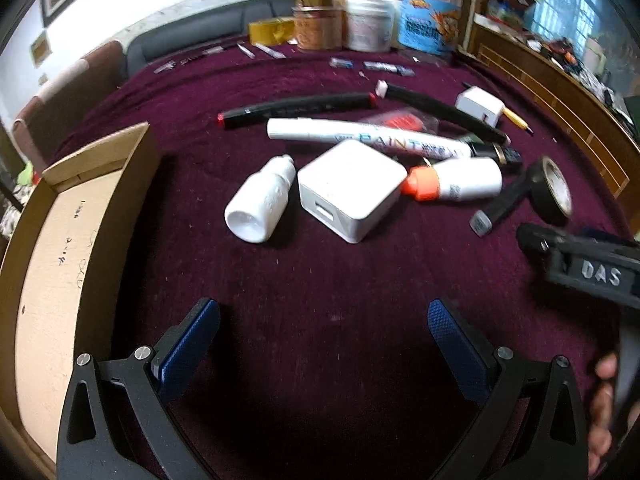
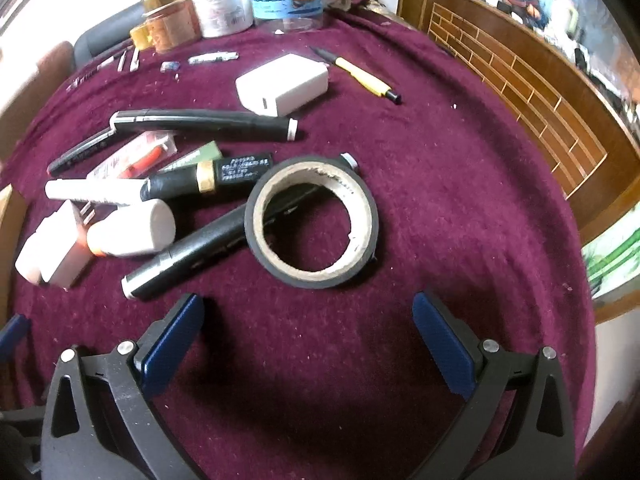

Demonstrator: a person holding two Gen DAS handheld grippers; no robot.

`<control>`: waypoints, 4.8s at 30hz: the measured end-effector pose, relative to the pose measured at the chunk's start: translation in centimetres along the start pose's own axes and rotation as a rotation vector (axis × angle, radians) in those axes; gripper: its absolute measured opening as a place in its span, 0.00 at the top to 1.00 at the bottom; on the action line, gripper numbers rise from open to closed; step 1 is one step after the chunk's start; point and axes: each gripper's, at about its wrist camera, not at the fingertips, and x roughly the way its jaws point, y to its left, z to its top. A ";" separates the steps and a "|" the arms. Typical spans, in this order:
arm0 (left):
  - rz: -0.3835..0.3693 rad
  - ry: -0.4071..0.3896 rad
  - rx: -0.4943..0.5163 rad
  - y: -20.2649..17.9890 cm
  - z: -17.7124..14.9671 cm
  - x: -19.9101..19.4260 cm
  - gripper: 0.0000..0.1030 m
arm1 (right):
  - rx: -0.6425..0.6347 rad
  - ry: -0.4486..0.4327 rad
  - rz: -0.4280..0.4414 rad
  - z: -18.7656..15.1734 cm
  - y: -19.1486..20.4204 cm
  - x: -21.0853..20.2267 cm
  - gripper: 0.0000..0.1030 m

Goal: Organize rigid objects

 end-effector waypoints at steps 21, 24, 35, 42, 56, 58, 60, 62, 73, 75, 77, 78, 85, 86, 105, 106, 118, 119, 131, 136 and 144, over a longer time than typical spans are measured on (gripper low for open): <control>-0.117 0.000 -0.179 6.0 5.8 -1.2 0.02 | 0.385 -0.242 0.300 -2.4 -8.0 -1.8 0.00; -0.087 0.006 -0.127 5.1 5.8 -0.8 0.02 | 0.396 -0.232 0.309 -1.9 -8.4 -1.7 0.00; -0.387 0.147 -0.054 3.4 5.4 1.0 0.48 | 0.234 -0.439 0.058 -1.4 -5.3 -5.0 0.00; -0.302 0.035 -0.046 4.4 4.4 -2.0 0.48 | 0.159 -0.427 0.028 -1.6 -4.0 -5.1 0.00; -0.170 0.035 0.019 1.4 2.4 0.0 0.44 | 0.152 -0.383 0.014 -1.8 -3.9 -4.6 0.00; -0.136 0.020 0.055 0.8 2.1 0.0 0.44 | 0.148 -0.375 0.006 -1.7 -3.9 -4.5 0.00; -0.084 0.015 0.112 0.1 1.5 -0.2 0.59 | 0.141 -0.364 -0.001 -1.6 -3.7 -4.3 0.00; -0.090 0.007 0.127 -0.1 1.2 -0.8 0.76 | 0.135 -0.349 -0.011 -1.5 -3.5 -4.1 0.00; -0.270 -0.150 -0.024 6.0 -0.1 -9.3 0.79 | 0.159 -0.381 -0.045 -2.5 -4.0 -7.2 0.00; -0.299 -0.171 -0.064 7.4 -0.6 -10.5 0.79 | 0.134 -0.473 -0.033 -3.4 -3.7 -10.6 0.00; -0.323 -0.195 -0.110 8.8 -1.4 -11.6 0.79 | 0.083 -0.530 0.038 -3.7 -3.6 -13.1 0.00; -0.332 -0.205 -0.129 9.3 -1.7 -12.0 0.79 | 0.046 -0.503 0.077 -3.3 -3.6 -13.5 0.00; -0.356 -0.246 -0.208 12.0 -3.8 -13.0 0.79 | -0.016 -0.284 0.148 0.3 -3.1 -11.1 0.00; -0.357 -0.241 -0.213 12.3 -4.0 -12.8 0.79 | -0.027 -0.266 0.156 0.4 -2.6 -10.7 0.00; -0.338 -0.238 -0.262 15.5 -5.9 -12.8 0.79 | -0.090 -0.108 0.154 1.5 0.0 -3.2 0.93; -0.341 -0.237 -0.269 15.9 -5.9 -12.8 0.79 | -0.080 -0.117 0.169 1.4 -0.2 -3.7 0.93; -0.345 -0.244 -0.373 20.2 -6.0 -13.1 0.79 | -0.206 -0.192 0.213 1.0 3.2 -8.9 0.94; -0.340 -0.245 -0.373 20.4 -6.2 -13.2 0.79 | -0.230 -0.171 0.198 0.9 3.4 -8.2 0.83; -0.325 -0.230 -0.374 21.1 -6.0 -13.0 0.79 | -0.194 -0.067 0.146 -1.2 1.3 -2.4 0.92; -0.326 -0.208 -0.354 22.5 -3.7 -12.6 0.79 | -0.192 -0.154 0.215 -0.9 2.8 -6.9 0.92; -0.325 -0.116 -0.376 26.4 2.0 -7.2 0.79 | -0.395 -0.215 0.471 0.6 16.3 -13.2 0.92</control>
